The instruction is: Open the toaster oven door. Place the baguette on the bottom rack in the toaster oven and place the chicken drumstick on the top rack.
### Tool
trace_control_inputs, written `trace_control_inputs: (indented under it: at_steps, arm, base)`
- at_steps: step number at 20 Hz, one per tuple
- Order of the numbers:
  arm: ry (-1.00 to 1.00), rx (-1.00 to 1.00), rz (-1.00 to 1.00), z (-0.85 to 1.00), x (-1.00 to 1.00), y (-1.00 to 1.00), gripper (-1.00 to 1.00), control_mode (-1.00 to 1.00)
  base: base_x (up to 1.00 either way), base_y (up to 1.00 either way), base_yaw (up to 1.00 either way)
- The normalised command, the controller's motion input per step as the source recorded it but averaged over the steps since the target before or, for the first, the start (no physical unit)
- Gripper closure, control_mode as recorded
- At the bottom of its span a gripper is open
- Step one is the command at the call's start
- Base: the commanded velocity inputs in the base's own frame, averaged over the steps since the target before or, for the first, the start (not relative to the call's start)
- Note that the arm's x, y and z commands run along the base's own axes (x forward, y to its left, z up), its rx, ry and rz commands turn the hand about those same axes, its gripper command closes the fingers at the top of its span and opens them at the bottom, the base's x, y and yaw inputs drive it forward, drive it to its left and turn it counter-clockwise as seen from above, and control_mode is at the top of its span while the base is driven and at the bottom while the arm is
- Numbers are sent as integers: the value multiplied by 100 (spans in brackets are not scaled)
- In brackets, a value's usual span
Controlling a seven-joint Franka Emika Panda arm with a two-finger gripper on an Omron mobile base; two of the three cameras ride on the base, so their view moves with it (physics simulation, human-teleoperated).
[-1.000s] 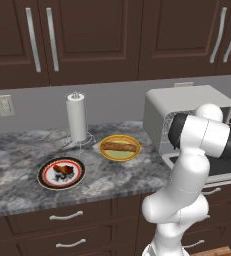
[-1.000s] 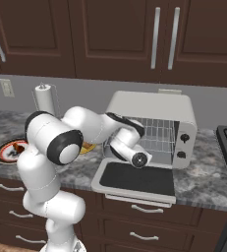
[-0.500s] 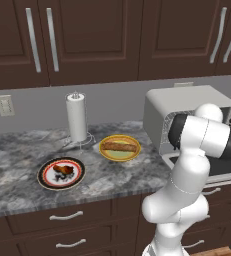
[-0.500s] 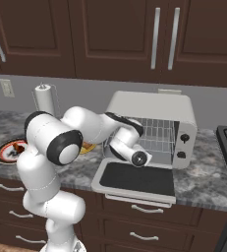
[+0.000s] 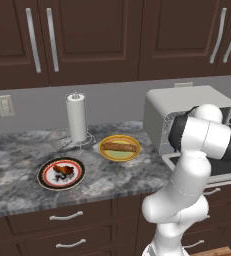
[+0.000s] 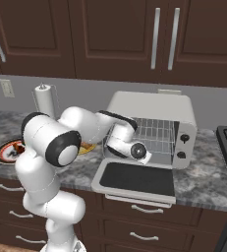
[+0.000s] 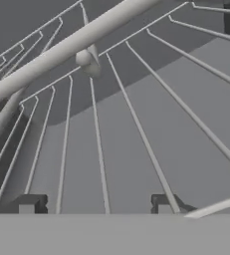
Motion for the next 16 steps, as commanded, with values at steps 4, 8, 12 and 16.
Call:
trace_control_inputs:
  at_steps: [4,8,12,16]
  arm:
    - [38,-5,0,-22,0,7,100,-100]
    - [29,-3,0,-24,0,9,100,-100]
    - [22,-1,0,-30,-5,8,100,-100]
    - [15,-3,0,-42,-19,6,100,-100]
  base:
    - [0,0,0]
    - [0,0,0]
    - [0,0,0]
    - [0,0,0]
